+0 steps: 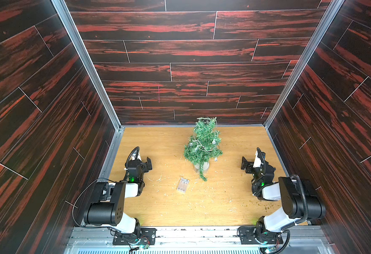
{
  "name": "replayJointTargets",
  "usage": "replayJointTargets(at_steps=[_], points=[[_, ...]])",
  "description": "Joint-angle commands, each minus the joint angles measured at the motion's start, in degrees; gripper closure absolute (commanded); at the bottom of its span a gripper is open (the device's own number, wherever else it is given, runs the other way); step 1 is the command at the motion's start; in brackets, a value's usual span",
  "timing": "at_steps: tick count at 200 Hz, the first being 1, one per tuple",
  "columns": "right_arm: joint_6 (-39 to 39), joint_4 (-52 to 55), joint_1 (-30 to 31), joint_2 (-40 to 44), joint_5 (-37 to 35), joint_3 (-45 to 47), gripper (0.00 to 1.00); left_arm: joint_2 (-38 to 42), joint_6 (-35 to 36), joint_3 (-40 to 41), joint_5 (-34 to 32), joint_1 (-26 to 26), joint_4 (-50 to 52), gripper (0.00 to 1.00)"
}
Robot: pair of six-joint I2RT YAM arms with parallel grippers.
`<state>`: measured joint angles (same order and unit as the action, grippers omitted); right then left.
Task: Remove string lights from the small christmas tree
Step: Pick up the light string from the Christmas tree.
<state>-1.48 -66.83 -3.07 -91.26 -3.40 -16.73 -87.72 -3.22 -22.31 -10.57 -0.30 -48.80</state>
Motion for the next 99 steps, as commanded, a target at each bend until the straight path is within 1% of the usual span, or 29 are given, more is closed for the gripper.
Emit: replayJointTargets(at_steps=[1,36,51,58,64,73,78,84,99], points=[[-0.19,-0.77,-0.01,1.53,0.66,-0.08,0.01,0.15,0.12,-0.55,-0.5,0.03,0.25,0.0],[-0.06,-1.45,0.04,1.61,0.02,0.32,0.01,0.47,0.4,-0.03,-0.24,-0.01,-0.55,0.0],[-0.13,-6.12,1.22,1.69,-4.17,2.51,0.01,2.35,1.06,1.38,0.06,0.03,-2.76,0.0],[0.16,-10.86,2.25,2.02,-7.43,4.8,0.01,4.22,1.43,1.37,-1.82,0.64,-4.07,0.0],[0.29,-14.61,3.1,2.5,-10.24,6.9,0.02,7.29,2.25,0.33,-2.58,1.82,2.26,0.0],[0.86,-19.82,4.27,2.99,-13.52,9.76,0.01,12.74,0.84,-2.92,-4.83,3.4,13.82,0.0],[1.45,-22.93,5.0,3.2,-14.65,11.34,0.02,15.47,-1.6,-5.34,-5.32,3.78,20.51,0.0],[2.25,-26.39,5.93,3.42,-16.24,13.05,0.01,18.11,-5.01,-8.13,-4.41,3.87,28.24,0.0],[4.76,-26.6,9.04,6.73,-20.82,14.19,0.02,22.33,-13.77,-13.09,-1.03,3.99,39.93,0.0]])
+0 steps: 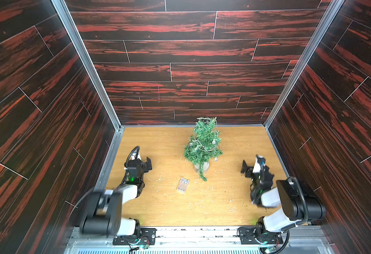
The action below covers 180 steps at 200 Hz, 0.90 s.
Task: Remove string lights from the small christmas tree
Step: Pick up the light string from the Christmas tree.
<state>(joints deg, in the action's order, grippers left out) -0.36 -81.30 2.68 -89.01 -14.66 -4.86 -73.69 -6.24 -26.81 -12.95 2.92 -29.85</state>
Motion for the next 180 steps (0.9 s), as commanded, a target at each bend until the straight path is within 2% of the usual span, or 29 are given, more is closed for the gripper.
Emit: replayJointTargets(at_steps=[1,15,28,42,55,69,93,101,110,121,132,150,166,180], points=[[3.85,-12.13,3.52,4.82,-9.93,2.36,0.02,8.47,-11.48,-8.77,1.62,0.77,21.5,0.0],[8.04,-12.04,7.41,8.38,-15.2,2.15,0.01,10.35,-20.5,-9.91,6.83,0.91,26.31,0.0],[9.6,-12.04,10.43,11.14,-20.39,0.97,0.01,10.59,-22.69,-7.74,14.66,1.26,22.51,0.0],[9.99,-12.04,11.85,12.52,-21.8,-0.28,0.02,10.54,-23.59,-6.3,18.69,1.69,20.89,0.0],[11.13,-12.04,14.81,13.54,-27.7,-1.93,0.01,11.08,-23.81,-5.08,20.07,1.92,20.05,0.0],[14.15,-12.04,19.55,14.15,-38.07,-4.26,0.01,12.26,-23.5,-3.11,20.4,2.0,17.59,0.0],[26.08,-11.07,27.18,12.01,-50.79,-9.84,0.01,13.13,-24.55,-1.22,15.73,1.95,16.06,0.0],[29.91,-6.73,29.46,10.77,-52.76,-12.62,0.01,13.13,-24.36,-1.84,16.2,1.93,17.28,0.0],[29.43,4.85,31.26,9.64,-54.04,-17.04,0.01,12.75,-24.39,-2.64,17.21,1.97,18.8,0.0],[23.04,23.11,32.32,9.04,-53.02,-22.12,0.01,11.53,-24.37,-3.3,18.76,2.0,18.9,0.0],[14.47,38.05,32.06,9.96,-48.87,-25.62,0.01,10.26,-24.22,-4.39,18.97,1.96,20.01,0.0],[0.42,56.7,27.97,14.01,-36.17,-29.99,0.01,8.64,-24.17,-5.4,18.84,1.94,21.14,0.0],[-8.28,64.24,21.25,17.57,-20.9,-31.75,0.01,7.8,-24.17,-5.52,19.51,1.93,21.01,0.0],[-11.61,67.1,18.23,20.32,-11.84,-32.66,0.01,7.68,-24.17,-5.78,20.06,1.93,21.25,0.0]])
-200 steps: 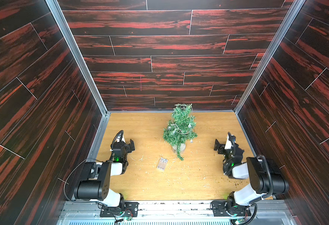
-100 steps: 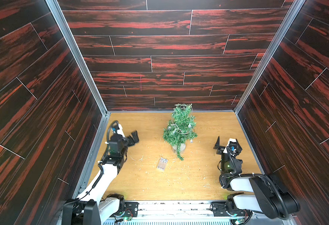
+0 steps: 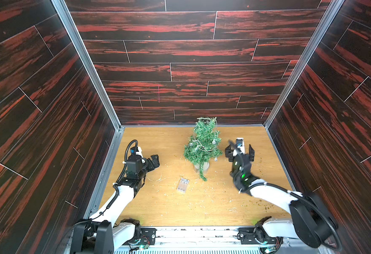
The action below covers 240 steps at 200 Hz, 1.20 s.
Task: Remove string lights from the small christmas tree
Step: Pick up the light string from the Christmas tree.
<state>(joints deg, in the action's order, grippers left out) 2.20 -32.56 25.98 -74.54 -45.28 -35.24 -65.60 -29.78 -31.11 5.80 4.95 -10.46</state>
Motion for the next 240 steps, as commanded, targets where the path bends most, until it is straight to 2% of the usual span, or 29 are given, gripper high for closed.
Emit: replayJointTargets(at_steps=[1,21,28,47,64,84,106,123,139,150,167,191,240], points=[[-14.38,18.64,-5.37,5.96,19.5,-2.41,0.01,-0.4,-0.63,-1.48,1.31,-0.11,1.9,0.0],[-21.77,29.37,-12.09,6.76,39.64,-7.28,0.01,-0.31,-1.51,-1.84,1.13,-0.09,3.11,0.0],[-24.58,33.87,-14.08,6.27,43.48,-9.71,0.01,-0.19,-2.25,-1.76,0.67,-0.11,3.69,0.0],[-28.13,46.95,-14.81,4.95,39.57,-16.31,0.01,1.08,-5.34,-1.52,-2.92,-0.12,6.9,0.0],[-29.02,53.75,-14.81,5.56,37.96,-18.8,0.02,3.75,-10.35,0.07,-10.44,-0.13,9.49,0.0],[-27.91,54.93,-14.56,10.98,41.56,-17.98,0.04,7.02,-17.56,2.53,-18.56,-0.66,11.84,0.0],[-26.86,51.74,-14.13,19.03,48.03,-16.02,0.08,9.71,-21.84,5.73,-21.03,-0.82,8.95,0.0],[-26.97,51.64,-13.69,21.77,53.58,-17.91,0.11,9.75,-21.9,7.62,-20.3,-0.82,5.05,0.0],[-26.35,53.38,-11.24,21.81,56.05,-21.73,0.16,8.42,-19.13,7.02,-16.76,-0.83,4.24,0.0],[-25.54,54.14,-8.14,21.57,55.8,-24.11,0.19,6.82,-16.63,6.21,-13.82,-0.74,3.69,0.02],[-24.72,54.95,-2.99,21.2,53.69,-27.53,0.26,3.96,-17.2,5.97,-11.17,-0.73,2.03,0.03],[-23.93,55.22,2.45,19.9,50.75,-31.46,0.3,0.09,-17.56,5.83,-8.04,-0.65,-0.82,0.06],[-22.21,53.06,7.15,14.65,48.88,-35.63,0.33,-2.5,-17.53,4.97,-5.74,-0.58,-1.53,0.08]])
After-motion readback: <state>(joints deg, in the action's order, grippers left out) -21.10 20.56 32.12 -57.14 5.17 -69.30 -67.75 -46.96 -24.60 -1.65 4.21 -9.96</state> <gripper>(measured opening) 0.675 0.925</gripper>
